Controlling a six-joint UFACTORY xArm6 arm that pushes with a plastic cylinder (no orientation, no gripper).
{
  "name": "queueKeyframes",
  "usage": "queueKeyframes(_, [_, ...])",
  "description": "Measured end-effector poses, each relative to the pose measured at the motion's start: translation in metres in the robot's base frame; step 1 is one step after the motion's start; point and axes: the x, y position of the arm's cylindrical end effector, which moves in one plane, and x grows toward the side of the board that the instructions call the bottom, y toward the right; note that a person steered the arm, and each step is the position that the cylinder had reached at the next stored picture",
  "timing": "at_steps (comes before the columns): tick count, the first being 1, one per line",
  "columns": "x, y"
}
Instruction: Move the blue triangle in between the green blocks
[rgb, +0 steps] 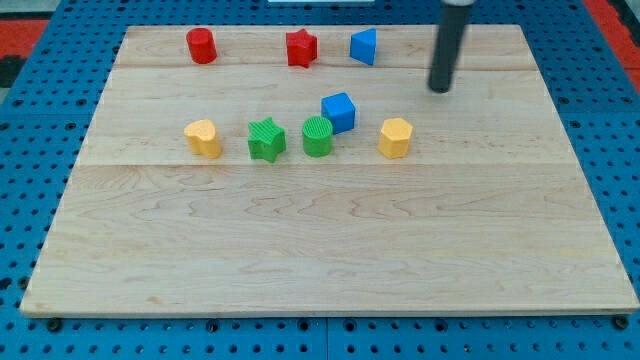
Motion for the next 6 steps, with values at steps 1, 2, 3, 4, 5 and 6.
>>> queueKeyframes(1, [-0.077,-0.052])
queueKeyframes(2, [-0.096,-0.109])
queueKeyframes(3, [-0.041,-0.147])
queueKeyframes(4, [0.028,-0.157])
queueKeyframes(5, [0.040,-0.189])
queueKeyframes(6, [0.093,-0.200])
